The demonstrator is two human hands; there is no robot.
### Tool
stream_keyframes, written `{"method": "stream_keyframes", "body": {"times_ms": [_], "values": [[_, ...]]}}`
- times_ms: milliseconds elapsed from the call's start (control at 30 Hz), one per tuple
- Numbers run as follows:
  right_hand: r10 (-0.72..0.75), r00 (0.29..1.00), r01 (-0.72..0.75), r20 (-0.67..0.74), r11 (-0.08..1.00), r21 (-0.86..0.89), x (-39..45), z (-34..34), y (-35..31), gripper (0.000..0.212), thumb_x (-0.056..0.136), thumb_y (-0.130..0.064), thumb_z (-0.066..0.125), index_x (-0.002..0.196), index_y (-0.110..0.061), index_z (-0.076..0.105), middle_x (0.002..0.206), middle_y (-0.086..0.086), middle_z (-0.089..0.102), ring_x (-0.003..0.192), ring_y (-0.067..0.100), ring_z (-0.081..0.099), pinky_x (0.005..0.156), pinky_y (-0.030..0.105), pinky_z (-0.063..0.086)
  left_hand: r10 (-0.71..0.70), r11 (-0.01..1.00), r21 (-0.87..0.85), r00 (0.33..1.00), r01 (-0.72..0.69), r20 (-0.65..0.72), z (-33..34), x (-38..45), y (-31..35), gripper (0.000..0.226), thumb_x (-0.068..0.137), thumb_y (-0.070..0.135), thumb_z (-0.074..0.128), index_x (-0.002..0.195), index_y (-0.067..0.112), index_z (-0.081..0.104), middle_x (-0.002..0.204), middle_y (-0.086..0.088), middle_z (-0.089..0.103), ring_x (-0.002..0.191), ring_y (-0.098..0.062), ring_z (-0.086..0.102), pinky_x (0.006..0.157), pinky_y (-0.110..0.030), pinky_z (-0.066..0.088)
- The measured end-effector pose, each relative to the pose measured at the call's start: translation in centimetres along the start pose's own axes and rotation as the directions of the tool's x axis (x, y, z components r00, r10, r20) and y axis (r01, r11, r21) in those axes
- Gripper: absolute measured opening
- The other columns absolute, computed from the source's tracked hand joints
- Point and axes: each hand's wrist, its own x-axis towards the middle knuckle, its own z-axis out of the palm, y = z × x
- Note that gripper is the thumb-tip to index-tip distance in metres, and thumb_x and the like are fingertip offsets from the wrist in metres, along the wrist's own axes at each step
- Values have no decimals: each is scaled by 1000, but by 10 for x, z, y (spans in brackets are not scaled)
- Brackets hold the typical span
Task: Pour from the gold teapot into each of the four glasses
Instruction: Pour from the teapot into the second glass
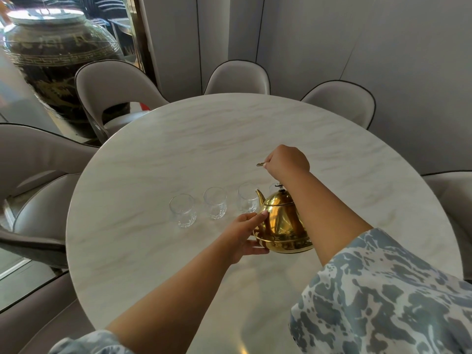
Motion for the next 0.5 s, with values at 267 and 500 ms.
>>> {"method": "stream_keyframes", "body": {"times_ms": [267,500], "values": [[-4,1000,4,3,1000,-25,0,-4,-4,22,92,-18,62,111,-16,73,104,7,72,79,23,57,62,27,44,1,1000,0,1000,-1,6,0,-2,2,43,87,37,69,121,14,56,114,-20,57,95,-40,69,88,-55,57],[-13,1000,13,15,999,-38,0,-7,-5,23,91,-18,62,110,-16,74,104,7,72,85,25,63,63,27,44,0,1000,13,1000,0,6,2,-5,4,32,88,36,68,110,17,57,111,-19,58,94,-40,69,90,-55,56]]}}
